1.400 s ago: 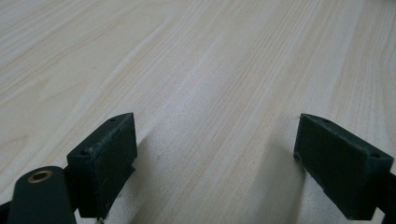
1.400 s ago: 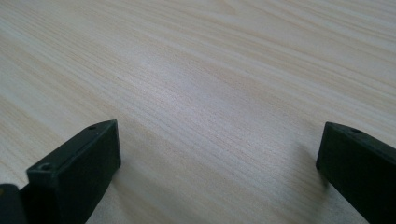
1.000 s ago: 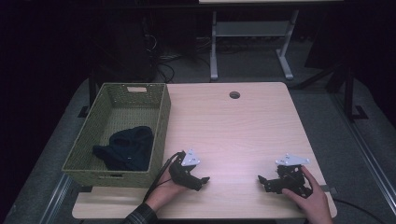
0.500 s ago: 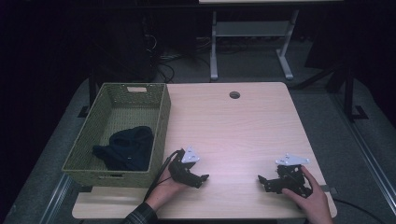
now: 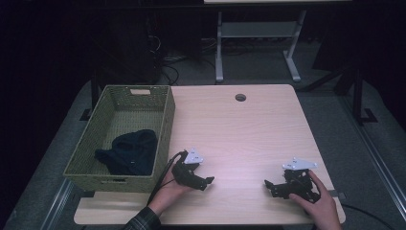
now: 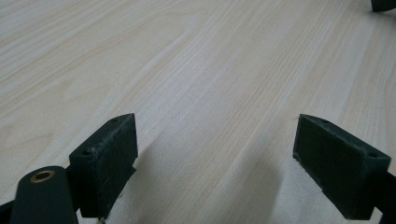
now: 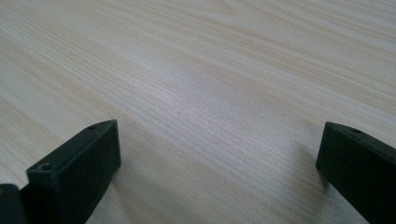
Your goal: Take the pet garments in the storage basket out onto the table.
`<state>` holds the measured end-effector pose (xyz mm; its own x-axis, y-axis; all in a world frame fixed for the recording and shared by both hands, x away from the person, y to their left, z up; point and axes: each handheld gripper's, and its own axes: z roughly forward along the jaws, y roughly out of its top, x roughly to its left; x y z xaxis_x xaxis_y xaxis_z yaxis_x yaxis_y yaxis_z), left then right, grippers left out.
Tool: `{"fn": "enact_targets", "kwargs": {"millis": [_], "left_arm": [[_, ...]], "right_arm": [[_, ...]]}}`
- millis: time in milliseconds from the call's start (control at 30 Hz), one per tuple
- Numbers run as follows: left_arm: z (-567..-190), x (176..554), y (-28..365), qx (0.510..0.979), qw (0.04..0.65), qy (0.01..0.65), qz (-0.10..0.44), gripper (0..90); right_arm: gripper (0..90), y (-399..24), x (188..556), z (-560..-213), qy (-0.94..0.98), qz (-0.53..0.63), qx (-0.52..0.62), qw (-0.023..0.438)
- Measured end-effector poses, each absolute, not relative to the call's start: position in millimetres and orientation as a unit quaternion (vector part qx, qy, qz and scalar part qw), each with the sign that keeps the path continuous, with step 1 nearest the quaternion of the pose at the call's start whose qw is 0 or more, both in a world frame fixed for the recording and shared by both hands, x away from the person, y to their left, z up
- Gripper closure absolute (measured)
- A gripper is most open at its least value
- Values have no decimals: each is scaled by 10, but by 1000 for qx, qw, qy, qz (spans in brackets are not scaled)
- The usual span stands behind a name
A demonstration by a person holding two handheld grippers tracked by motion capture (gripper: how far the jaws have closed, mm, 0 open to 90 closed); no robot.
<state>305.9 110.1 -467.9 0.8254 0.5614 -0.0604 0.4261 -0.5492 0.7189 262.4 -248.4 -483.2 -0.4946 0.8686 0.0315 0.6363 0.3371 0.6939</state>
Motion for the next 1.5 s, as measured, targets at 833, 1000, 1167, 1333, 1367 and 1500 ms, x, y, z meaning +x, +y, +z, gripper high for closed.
{"fn": "enact_targets", "kwargs": {"millis": [833,1000,1167,1333,1367,1500], "left_arm": [[-4503,3108,1095,874,387,275,103,136],[-4487,3115,1099,873,388,277,102,137],[-4450,3124,1096,874,387,276,105,137],[-4418,3136,1101,873,386,279,102,137],[-4410,3135,1100,872,388,280,102,137],[-4377,3143,1103,872,389,278,104,137]], "right_arm": [[0,-2484,2624,-4834,798,332,471,176],[0,-2485,2624,-4833,798,332,471,176],[0,-2485,2624,-4833,799,331,471,176],[0,-2485,2624,-4832,799,331,471,176],[0,-2485,2624,-4832,799,331,471,176],[0,-2485,2624,-4832,799,331,471,175]]}}
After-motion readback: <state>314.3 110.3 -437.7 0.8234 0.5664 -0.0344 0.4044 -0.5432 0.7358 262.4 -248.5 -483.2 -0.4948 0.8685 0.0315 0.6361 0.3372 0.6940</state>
